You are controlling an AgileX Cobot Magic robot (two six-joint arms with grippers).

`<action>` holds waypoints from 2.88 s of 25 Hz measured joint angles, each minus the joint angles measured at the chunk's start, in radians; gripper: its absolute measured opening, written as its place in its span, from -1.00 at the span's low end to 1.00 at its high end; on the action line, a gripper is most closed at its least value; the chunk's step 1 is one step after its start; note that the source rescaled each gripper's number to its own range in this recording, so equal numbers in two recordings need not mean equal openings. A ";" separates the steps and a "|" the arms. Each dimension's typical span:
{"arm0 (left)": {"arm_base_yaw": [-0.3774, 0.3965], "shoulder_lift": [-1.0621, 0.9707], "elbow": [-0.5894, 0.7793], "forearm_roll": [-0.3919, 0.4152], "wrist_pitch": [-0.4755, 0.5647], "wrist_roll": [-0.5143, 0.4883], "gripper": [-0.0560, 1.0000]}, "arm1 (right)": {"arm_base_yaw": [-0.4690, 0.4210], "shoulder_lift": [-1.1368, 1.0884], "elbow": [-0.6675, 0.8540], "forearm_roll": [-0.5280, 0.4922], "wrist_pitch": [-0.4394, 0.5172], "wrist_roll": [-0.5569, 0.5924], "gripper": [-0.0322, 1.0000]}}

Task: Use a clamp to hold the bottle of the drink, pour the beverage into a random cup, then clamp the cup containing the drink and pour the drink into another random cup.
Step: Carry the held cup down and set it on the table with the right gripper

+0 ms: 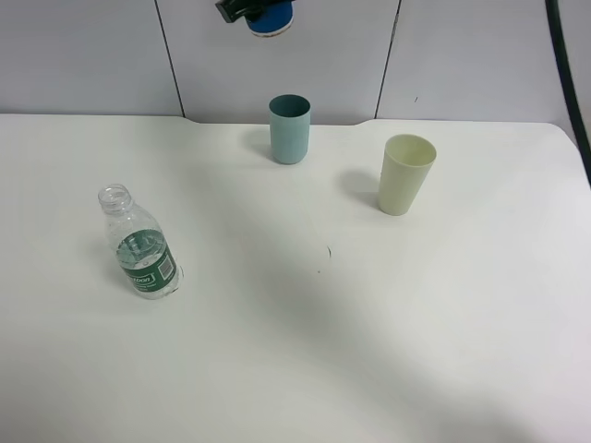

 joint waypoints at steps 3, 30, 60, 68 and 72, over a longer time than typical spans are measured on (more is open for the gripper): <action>0.000 0.000 0.000 0.000 0.000 0.000 1.00 | 0.021 -0.002 0.000 0.162 -0.031 -0.030 -0.94; 0.000 0.000 0.000 0.000 0.000 0.000 1.00 | 0.089 -0.066 0.566 0.698 -0.475 -0.479 -0.94; 0.000 0.000 0.000 0.000 -0.001 0.000 1.00 | 0.092 -0.014 0.946 0.947 -0.932 -0.719 -0.94; 0.000 0.000 0.000 0.000 -0.001 0.001 1.00 | 0.098 0.016 0.968 0.946 -0.976 -0.744 -0.94; 0.000 0.000 0.000 0.000 -0.001 0.003 1.00 | 0.118 0.016 1.049 0.973 -1.034 -0.814 -0.94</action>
